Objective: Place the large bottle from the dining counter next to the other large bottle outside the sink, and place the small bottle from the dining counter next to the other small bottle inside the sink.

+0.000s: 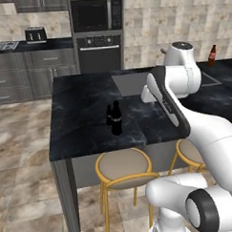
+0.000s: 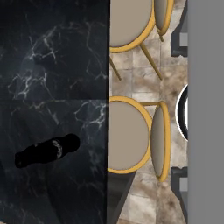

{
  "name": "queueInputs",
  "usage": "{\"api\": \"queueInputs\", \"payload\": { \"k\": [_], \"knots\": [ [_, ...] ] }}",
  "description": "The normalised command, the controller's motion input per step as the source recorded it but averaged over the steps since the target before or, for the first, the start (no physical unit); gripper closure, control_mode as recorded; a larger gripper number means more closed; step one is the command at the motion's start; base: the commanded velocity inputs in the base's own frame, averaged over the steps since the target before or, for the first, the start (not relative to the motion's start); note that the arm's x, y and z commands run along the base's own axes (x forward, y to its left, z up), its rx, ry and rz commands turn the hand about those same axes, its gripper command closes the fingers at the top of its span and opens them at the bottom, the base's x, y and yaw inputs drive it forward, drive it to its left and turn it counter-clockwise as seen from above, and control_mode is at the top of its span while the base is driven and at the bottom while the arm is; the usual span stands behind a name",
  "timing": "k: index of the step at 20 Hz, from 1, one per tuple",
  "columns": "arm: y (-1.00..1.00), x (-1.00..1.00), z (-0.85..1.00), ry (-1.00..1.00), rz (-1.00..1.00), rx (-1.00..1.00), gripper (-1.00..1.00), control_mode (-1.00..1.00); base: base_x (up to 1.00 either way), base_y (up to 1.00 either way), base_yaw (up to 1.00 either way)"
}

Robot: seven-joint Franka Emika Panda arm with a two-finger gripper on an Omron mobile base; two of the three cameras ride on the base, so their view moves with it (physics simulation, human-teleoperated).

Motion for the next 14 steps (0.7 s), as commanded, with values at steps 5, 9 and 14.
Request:
{"api": "queueInputs", "payload": {
  "k": [5, 9, 14],
  "knots": [
    [0.0, 0.0, 0.0, 0.0, 0.0, 0.0, -1.0, 1.0, 0.1, 0.0, 0.0],
    [0.0, 0.0, -0.03, 0.0, 0.0, 0.04, -1.0, -1.0, 0.0, 0.0, 0.0],
    [0.0, 0.0, -0.02, 0.0, 0.0, 0.02, -1.0, -1.0, 0.0, 0.0, 0.0]
  ]
}}
